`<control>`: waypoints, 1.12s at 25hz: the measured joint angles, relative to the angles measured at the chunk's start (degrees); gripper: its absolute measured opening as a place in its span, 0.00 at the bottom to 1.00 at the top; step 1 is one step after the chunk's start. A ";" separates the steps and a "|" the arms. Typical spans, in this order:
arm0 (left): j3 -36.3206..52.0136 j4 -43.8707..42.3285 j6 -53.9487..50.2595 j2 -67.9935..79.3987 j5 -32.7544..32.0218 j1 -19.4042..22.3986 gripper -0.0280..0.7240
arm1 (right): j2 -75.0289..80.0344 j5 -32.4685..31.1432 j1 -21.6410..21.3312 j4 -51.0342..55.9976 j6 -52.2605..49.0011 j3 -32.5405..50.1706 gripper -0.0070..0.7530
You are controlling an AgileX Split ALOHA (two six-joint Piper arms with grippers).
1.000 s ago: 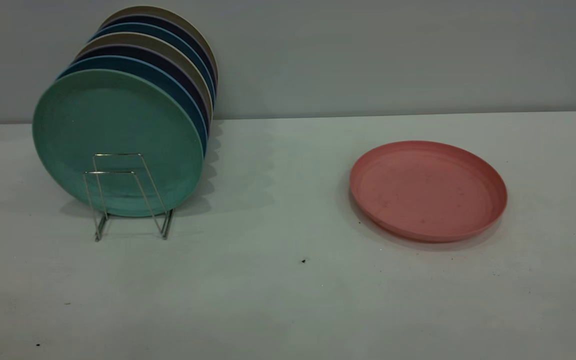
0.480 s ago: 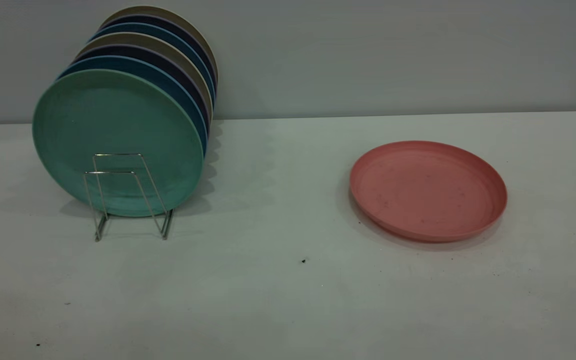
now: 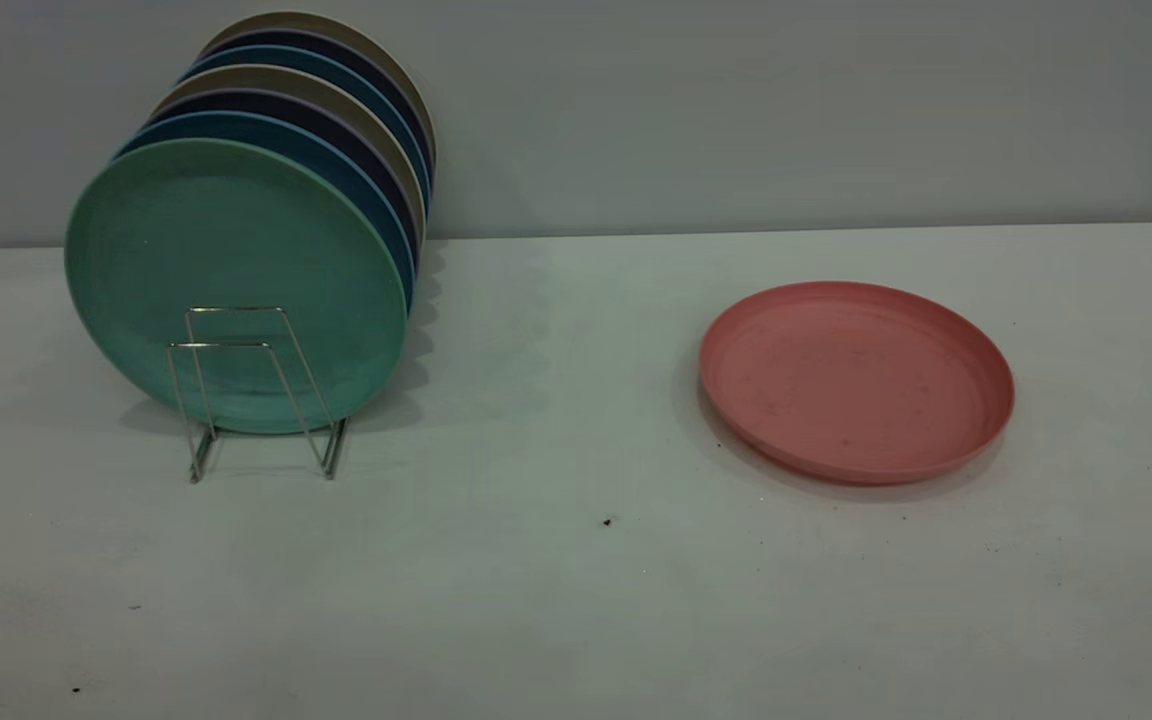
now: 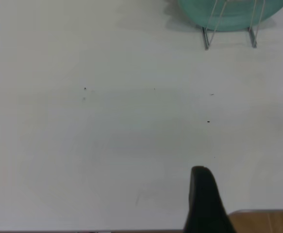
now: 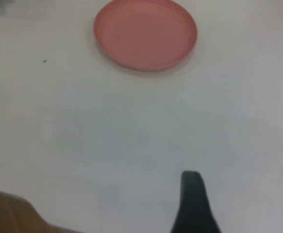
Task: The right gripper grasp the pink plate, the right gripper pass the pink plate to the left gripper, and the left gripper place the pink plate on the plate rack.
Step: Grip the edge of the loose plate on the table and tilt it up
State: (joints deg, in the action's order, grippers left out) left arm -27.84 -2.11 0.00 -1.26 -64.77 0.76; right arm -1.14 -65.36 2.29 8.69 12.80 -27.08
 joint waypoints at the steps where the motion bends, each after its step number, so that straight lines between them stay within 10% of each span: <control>1: -0.12 0.00 0.00 0.00 0.29 0.00 0.70 | 0.00 0.00 0.00 0.00 0.00 0.00 0.72; 28: -3.47 34.50 20.50 36.74 21.18 0.00 0.70 | 44.10 28.94 0.00 16.79 15.72 -1.56 0.67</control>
State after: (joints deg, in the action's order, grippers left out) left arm -31.31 32.39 20.50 35.48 -43.59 0.76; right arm 42.96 -36.42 2.29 25.49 28.52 -28.64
